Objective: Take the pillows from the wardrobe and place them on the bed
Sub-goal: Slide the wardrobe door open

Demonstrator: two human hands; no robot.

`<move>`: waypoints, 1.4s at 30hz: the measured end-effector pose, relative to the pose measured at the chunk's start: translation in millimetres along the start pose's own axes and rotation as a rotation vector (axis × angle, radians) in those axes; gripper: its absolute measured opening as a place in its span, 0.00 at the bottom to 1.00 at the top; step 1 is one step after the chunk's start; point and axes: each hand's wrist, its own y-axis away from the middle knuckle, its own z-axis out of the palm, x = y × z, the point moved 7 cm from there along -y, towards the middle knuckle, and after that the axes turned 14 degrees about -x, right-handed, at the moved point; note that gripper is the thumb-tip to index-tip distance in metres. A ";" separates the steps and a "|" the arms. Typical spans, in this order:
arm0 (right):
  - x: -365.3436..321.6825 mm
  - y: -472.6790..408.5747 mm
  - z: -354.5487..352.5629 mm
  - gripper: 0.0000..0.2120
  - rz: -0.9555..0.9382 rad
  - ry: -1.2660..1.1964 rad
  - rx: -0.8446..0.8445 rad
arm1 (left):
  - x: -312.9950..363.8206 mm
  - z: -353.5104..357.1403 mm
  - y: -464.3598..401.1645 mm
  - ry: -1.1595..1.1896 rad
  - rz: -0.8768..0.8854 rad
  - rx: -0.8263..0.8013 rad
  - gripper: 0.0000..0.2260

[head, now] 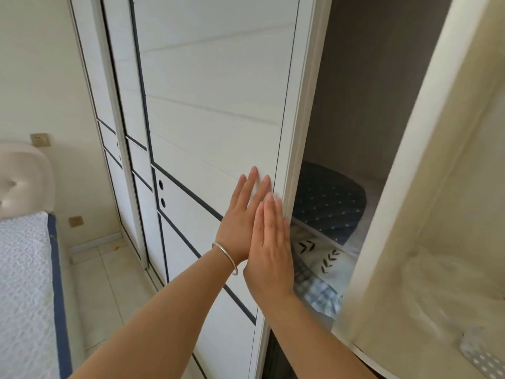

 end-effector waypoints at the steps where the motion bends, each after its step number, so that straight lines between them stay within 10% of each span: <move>1: -3.2 -7.1 6.2 0.32 -0.017 0.000 0.022 | -9.7 0.9 -4.2 0.018 0.002 0.000 0.28; 17: -51.9 -141.2 94.2 0.35 -0.398 -0.117 0.099 | -181.2 -4.5 -60.7 0.175 -0.100 0.128 0.34; 23: -50.7 -190.9 116.3 0.26 -0.112 -0.475 0.173 | -235.1 -6.3 -75.8 0.144 -0.130 0.116 0.34; 26: -48.2 -226.4 142.5 0.24 0.094 -0.780 -0.117 | -260.8 -12.6 -81.9 0.130 -0.159 0.115 0.34; 42: -111.4 -344.9 216.2 0.20 0.105 -0.666 -0.135 | -406.6 -29.7 -116.6 0.095 -0.159 0.132 0.34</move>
